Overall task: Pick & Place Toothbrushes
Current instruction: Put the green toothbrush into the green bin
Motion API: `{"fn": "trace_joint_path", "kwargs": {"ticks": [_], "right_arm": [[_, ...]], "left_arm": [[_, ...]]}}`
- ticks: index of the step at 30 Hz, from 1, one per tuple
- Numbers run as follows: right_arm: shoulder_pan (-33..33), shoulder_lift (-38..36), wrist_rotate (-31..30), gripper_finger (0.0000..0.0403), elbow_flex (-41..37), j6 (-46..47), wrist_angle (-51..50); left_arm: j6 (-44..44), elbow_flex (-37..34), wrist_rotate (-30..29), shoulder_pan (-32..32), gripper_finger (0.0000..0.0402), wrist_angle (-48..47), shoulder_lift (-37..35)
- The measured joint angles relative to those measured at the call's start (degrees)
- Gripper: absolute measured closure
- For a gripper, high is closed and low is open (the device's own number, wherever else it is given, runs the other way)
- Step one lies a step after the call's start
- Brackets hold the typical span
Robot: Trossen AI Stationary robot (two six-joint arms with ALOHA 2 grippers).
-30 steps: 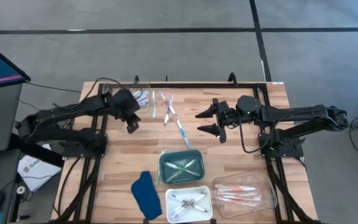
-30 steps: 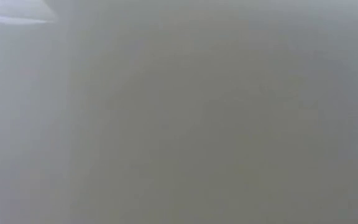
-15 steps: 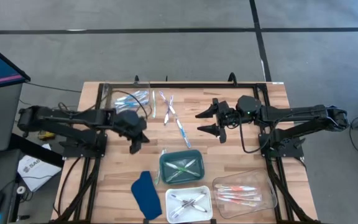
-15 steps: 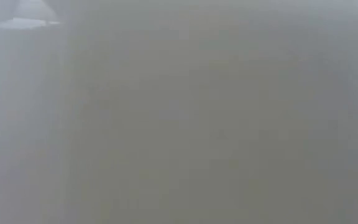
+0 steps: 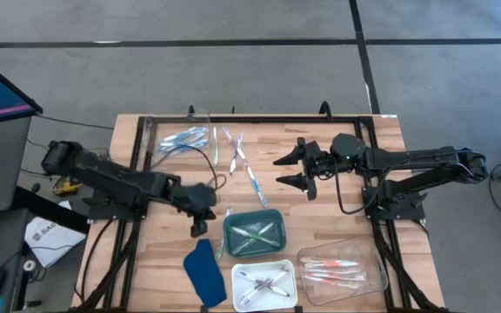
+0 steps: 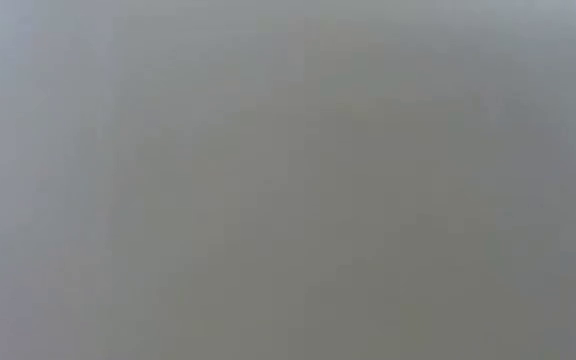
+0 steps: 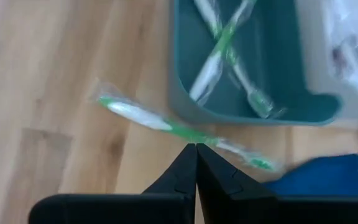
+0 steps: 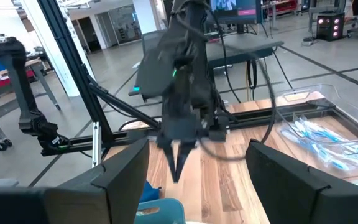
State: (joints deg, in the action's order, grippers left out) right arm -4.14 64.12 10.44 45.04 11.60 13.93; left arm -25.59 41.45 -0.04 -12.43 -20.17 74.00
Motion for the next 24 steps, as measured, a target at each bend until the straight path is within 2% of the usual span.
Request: {"fn": "trace_joint_path", "kwargs": {"ticks": [4, 9, 12, 16, 20, 24], "right_arm": [[0.00, 0.00, 0.00, 0.0143, 0.00, 0.00, -0.08], [0.00, 0.00, 0.00, 0.0143, 0.00, -0.02, -0.15], [0.00, 0.00, 0.00, 0.0143, 0.00, 0.00, -0.13], [0.00, 0.00, 0.00, 0.0143, 0.00, 0.00, -0.15], [0.00, 0.00, 0.00, 0.0143, 0.00, 0.00, -0.15], [0.00, 0.00, 0.00, 0.0143, 0.00, 0.00, -0.15]], "left_arm": [[-0.34, 0.00, -4.40, -2.08, 0.0400, 0.86, 5.81], [-0.37, -0.04, -4.72, -3.86, 0.0400, 5.16, 10.15], [-0.32, -0.04, -5.07, -5.88, 0.0400, 10.30, 11.61], [-0.64, -0.11, -9.05, -8.73, 0.0400, 11.93, 12.22], [-2.30, -2.24, -13.17, -11.15, 0.0400, 15.02, 11.89], [-4.48, -4.69, -14.62, -12.76, 0.0401, 19.17, 11.80]]}}
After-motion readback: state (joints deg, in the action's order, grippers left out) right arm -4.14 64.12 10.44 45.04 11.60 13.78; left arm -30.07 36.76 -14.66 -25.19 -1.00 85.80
